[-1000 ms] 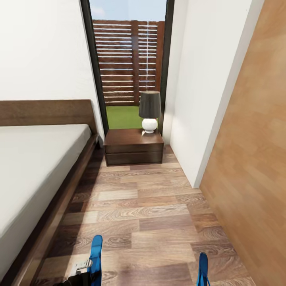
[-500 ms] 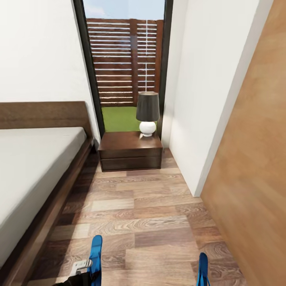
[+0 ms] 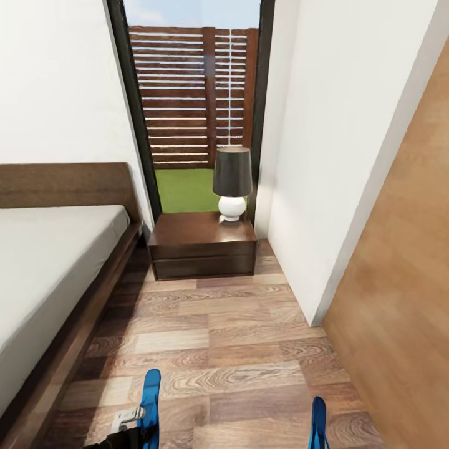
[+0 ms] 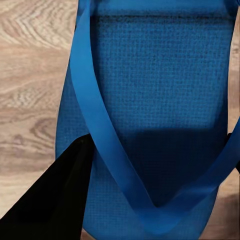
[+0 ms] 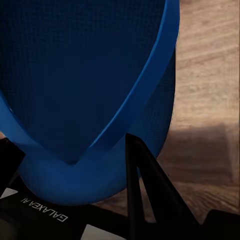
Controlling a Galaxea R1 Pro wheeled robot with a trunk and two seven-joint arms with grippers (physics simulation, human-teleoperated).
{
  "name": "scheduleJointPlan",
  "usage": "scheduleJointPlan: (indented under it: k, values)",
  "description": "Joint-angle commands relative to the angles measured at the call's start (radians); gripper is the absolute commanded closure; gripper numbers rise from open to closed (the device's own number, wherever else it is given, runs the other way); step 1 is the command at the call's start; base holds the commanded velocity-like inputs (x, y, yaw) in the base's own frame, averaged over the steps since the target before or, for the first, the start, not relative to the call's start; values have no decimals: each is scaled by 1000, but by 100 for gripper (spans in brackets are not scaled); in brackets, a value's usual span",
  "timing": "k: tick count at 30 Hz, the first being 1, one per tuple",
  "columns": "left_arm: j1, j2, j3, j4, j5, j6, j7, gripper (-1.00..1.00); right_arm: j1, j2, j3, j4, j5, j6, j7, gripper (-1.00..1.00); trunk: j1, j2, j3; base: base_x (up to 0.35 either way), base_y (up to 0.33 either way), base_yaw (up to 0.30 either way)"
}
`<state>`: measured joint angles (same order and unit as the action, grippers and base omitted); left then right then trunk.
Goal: In the bedroom, move the book from the bed onto either nightstand, and place the two sandals side by side next to the bed.
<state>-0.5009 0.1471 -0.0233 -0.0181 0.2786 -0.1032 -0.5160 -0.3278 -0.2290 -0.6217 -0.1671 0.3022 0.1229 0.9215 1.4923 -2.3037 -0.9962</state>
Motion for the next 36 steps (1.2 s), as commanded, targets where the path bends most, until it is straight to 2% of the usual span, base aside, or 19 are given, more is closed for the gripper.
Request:
scheduleJointPlan:
  k: [1, 24, 36]
  values:
    - [-1, 0, -2, 1, 4, -4, -3, 100, 0, 0, -9, -2, 5, 11, 5, 100, 0, 0, -1, 326, 0, 0]
    - [-1, 0, -2, 1, 4, -4, -3, 100, 0, 0, -9, -2, 5, 11, 4, 100, 0, 0, -1, 326, -1, 28]
    - [-1, 0, -2, 1, 4, -4, -3, 100, 0, 0, -9, -2, 5, 11, 5, 100, 0, 0, -1, 316, -109, 66]
